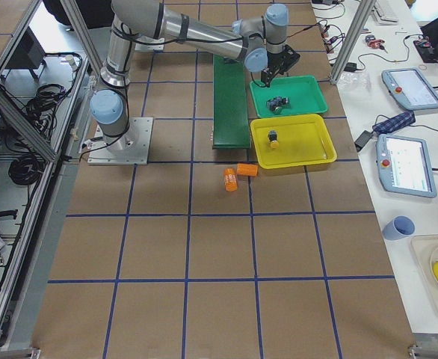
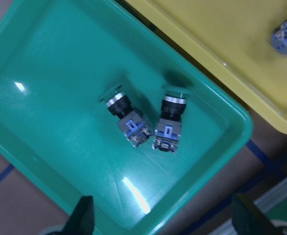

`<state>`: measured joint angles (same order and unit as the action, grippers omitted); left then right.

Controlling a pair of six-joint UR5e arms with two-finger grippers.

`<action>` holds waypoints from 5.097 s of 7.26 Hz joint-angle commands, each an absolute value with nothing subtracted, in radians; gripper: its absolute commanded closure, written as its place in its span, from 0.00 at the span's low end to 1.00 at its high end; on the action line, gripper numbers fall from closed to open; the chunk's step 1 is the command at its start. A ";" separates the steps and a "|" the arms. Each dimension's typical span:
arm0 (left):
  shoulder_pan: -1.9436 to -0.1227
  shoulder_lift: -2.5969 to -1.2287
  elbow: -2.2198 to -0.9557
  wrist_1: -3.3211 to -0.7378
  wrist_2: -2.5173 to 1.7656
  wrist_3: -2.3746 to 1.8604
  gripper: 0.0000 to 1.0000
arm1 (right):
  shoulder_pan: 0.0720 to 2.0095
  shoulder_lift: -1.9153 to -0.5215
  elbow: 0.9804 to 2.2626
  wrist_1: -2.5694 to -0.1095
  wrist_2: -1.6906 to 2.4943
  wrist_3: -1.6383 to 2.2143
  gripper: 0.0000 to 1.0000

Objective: Sort buttons by color to trays
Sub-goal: 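Lower the green-capped button into the green tray and open the right gripper, then raise the right gripper and move it toward the yellow-capped button on the belt, then grasp the yellow-capped button on the belt with the right gripper and lift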

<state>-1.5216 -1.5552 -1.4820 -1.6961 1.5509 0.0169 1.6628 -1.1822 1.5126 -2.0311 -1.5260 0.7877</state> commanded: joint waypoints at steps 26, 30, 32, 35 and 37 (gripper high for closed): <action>-1.522 -1.554 -1.477 -1.686 1.555 0.017 0.00 | 1.804 -1.235 1.733 -2.019 -1.483 0.171 0.00; -1.522 -1.554 -1.477 -1.686 1.554 0.017 0.00 | 1.807 -1.218 1.747 -1.999 -1.488 0.173 0.00; -1.522 -1.554 -1.479 -1.686 1.555 0.017 0.00 | 1.807 -1.207 1.770 -2.000 -1.488 0.173 0.00; -1.522 -1.554 -1.477 -1.686 1.555 0.017 0.00 | 1.798 -1.223 1.766 -1.999 -1.506 0.195 1.00; -1.522 -1.552 -1.477 -1.686 1.555 0.017 0.00 | 1.778 -1.259 1.753 -1.953 -1.520 0.195 1.00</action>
<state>-1.5217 -1.5530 -1.4774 -1.6858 1.5554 0.0169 1.7909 -1.2359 1.7590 -1.9709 -1.5096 0.1943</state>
